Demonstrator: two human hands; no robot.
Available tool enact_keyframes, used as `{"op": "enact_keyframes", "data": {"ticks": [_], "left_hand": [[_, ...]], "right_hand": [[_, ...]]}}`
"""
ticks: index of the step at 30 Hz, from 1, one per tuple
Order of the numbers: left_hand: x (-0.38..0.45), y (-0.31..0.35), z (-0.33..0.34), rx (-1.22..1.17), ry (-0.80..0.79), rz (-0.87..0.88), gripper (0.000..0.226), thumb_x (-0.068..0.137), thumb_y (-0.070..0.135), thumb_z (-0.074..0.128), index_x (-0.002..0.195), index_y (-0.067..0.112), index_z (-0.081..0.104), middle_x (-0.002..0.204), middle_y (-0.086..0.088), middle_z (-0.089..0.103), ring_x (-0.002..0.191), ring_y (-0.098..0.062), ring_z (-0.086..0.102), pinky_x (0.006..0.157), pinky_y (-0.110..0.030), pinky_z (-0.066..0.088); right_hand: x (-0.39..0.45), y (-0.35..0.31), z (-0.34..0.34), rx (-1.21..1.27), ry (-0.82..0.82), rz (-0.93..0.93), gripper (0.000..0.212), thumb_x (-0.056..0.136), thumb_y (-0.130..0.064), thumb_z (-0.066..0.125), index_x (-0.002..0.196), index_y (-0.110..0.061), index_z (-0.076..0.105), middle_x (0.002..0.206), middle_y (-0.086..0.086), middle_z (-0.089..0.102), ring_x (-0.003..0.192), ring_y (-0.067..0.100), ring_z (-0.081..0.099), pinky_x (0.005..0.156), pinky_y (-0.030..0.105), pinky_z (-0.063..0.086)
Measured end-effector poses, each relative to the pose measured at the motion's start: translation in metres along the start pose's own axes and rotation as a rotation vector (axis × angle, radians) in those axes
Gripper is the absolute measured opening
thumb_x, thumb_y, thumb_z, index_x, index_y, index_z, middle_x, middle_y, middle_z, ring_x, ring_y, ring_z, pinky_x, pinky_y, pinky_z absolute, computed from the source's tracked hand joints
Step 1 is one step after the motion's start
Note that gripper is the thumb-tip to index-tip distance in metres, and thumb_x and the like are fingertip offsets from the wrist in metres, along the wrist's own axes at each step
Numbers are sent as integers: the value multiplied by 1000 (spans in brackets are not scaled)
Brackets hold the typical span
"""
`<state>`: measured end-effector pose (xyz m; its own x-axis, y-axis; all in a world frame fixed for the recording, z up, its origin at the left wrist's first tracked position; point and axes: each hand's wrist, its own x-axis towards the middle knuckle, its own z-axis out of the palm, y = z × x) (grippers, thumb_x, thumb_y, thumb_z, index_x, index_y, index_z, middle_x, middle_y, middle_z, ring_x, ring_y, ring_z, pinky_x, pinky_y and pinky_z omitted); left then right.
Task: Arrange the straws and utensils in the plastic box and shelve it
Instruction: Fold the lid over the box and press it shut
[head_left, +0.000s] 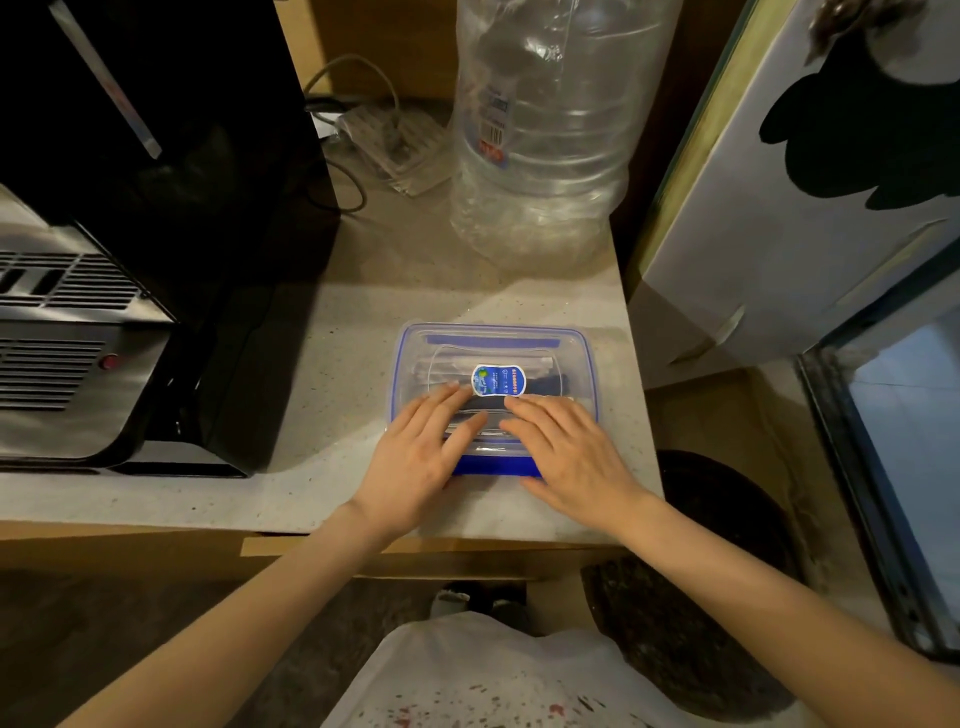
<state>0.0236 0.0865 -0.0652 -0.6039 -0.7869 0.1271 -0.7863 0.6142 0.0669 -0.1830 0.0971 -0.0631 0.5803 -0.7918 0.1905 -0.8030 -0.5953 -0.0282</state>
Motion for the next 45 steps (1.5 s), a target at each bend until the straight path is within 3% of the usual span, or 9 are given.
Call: {"op": "enact_keyframes", "data": {"ticks": [9,12,14,16,29,33,36,41,45], "left_hand": [[-3,-17,-10,-66,39,148,65,67,37,80,123,9,59,128,-15,60,119,-30,57,92,-42,49],[-1,-20,-11,-81,79,178,49,90,46,48,122,11,60,126,-14,61,118,-28,58,92,-39,49],[0,-21,-12,-106,82,180,58,97,49,24,119,12,62,124,-12,64,115,-26,60,91,-37,49],[2,-21,-13,-124,80,187,61,97,49,19,117,13,64,121,-10,65,113,-25,62,90,-36,51],[13,-31,-21,-161,65,260,58,96,51,27,105,15,71,108,-9,72,101,-21,68,84,-33,55],[30,-35,-36,-319,37,172,61,88,63,34,97,16,73,91,-1,77,79,-12,72,65,-21,57],[56,-41,-46,-450,60,4,57,80,63,46,101,16,70,80,3,76,67,-5,67,61,-14,50],[97,-63,-41,-326,54,-133,41,74,36,74,108,14,68,92,-7,69,87,-25,64,71,-35,52],[114,-74,-34,-385,-61,-265,65,65,55,68,118,18,64,114,-8,61,108,-25,55,86,-29,41]], "right_hand": [[-7,13,0,250,71,-34,65,72,-34,77,127,-10,53,132,11,58,128,17,37,101,33,38],[-7,14,0,276,100,-31,53,81,-39,60,126,-11,55,130,10,60,127,16,40,100,32,40],[-5,15,0,292,131,-27,48,83,-38,53,122,-10,60,126,9,63,125,15,43,98,32,43],[-4,15,1,305,140,-21,45,84,-37,53,119,-10,63,123,8,65,123,15,44,97,31,44],[1,21,-4,519,67,65,40,83,-38,58,116,-17,67,123,-1,65,121,9,50,98,32,46],[15,31,-14,694,33,174,36,79,-31,71,111,-13,70,112,2,70,109,11,58,92,33,51],[38,43,-18,640,26,198,39,79,-27,73,115,-12,66,111,4,68,108,15,56,93,32,47],[79,74,-18,474,-25,288,50,84,-40,65,126,-16,55,128,2,58,122,18,47,102,32,30],[97,88,-9,478,-191,354,60,85,-51,57,135,-21,45,141,1,49,130,19,42,104,32,30]]}}
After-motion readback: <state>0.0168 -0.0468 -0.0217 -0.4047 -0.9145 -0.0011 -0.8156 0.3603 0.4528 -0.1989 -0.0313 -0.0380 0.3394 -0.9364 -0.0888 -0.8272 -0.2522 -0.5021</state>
